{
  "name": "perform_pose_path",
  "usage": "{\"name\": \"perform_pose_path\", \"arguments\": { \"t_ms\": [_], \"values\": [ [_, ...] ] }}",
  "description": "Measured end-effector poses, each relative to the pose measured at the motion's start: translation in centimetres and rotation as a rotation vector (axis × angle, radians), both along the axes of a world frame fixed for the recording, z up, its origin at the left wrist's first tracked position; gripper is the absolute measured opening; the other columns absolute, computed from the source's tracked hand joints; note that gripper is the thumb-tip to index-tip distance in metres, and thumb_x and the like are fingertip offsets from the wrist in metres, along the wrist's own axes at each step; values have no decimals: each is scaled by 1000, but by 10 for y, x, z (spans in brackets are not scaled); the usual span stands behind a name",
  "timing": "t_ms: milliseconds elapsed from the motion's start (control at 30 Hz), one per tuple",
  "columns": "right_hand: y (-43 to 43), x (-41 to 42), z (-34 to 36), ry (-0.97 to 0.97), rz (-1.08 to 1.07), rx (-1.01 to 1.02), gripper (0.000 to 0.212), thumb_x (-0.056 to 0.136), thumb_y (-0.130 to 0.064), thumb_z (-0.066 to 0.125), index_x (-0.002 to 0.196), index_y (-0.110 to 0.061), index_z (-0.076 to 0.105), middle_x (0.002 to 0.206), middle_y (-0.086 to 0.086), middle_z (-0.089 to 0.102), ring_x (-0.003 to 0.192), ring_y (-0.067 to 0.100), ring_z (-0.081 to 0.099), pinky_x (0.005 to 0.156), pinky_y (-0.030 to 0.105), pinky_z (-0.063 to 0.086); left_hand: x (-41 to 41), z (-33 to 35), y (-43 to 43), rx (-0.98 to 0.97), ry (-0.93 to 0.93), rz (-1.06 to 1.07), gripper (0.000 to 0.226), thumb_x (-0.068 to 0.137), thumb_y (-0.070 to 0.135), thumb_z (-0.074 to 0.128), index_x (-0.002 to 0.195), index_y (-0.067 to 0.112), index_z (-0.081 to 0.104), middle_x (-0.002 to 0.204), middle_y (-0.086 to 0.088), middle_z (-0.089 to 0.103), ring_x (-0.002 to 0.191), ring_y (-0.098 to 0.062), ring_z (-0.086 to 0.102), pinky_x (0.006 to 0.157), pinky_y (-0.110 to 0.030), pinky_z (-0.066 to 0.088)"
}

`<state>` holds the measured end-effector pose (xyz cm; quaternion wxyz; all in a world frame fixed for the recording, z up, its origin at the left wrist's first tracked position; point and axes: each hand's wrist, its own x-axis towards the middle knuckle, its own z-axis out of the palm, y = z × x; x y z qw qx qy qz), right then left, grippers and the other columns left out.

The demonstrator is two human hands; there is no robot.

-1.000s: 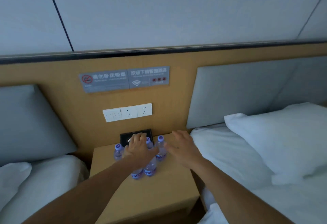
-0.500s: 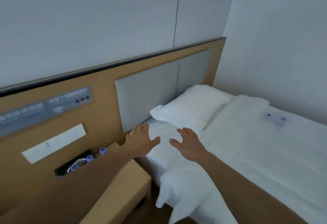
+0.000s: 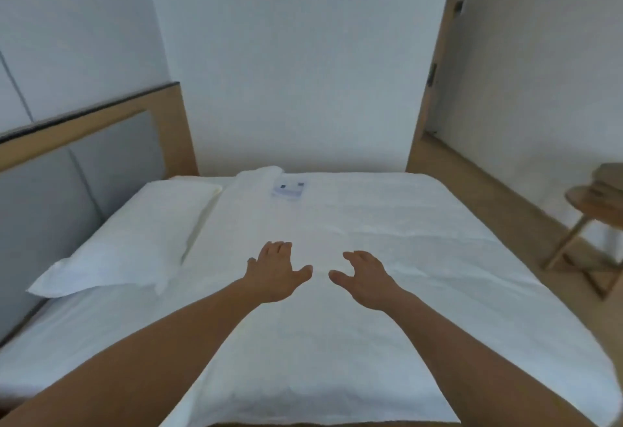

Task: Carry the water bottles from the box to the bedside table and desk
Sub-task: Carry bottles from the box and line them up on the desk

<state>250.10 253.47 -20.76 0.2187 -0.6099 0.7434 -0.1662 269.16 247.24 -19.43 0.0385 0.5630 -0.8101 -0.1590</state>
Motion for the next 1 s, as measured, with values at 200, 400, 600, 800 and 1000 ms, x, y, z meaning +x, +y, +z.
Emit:
{"name": "perform_pose_path", "arguments": {
  "t_ms": [200,400,600,800,1000],
  "values": [
    [81,-165,1,19,-251,12,73,97,-57,46,155,-19,25,163,6,18,151,23,10,120,44,18,-187,-2,39,-6,-15,-276,78,99,61,40,158,14,19,166,-5,17,154,-21,10,121,-48,20],
    [156,-285,-2,25,-506,28,74,96,-56,48,155,-18,26,162,5,21,150,24,14,119,46,23,-334,-3,75,23,-28,-501,78,99,59,41,159,15,18,166,-5,17,154,-22,11,121,-47,19],
    [208,-383,-13,19,-723,89,74,94,-57,49,154,-21,27,162,3,21,148,25,17,118,47,24,-470,-16,99,51,-23,-716,79,98,61,42,158,14,20,165,-5,19,153,-23,13,121,-47,20],
    [239,-481,-10,37,-930,124,73,94,-55,52,154,-22,27,162,5,21,147,30,17,118,46,24,-596,-16,112,71,30,-920,78,97,61,44,156,14,24,163,-7,25,151,-26,20,119,-50,23],
    [270,-556,-9,33,-1121,139,74,93,-55,53,154,-21,29,161,7,22,147,30,19,118,41,22,-704,-8,122,109,-12,-1108,77,101,54,42,159,11,16,167,-8,13,155,-28,9,120,-47,21]
  ]
}}
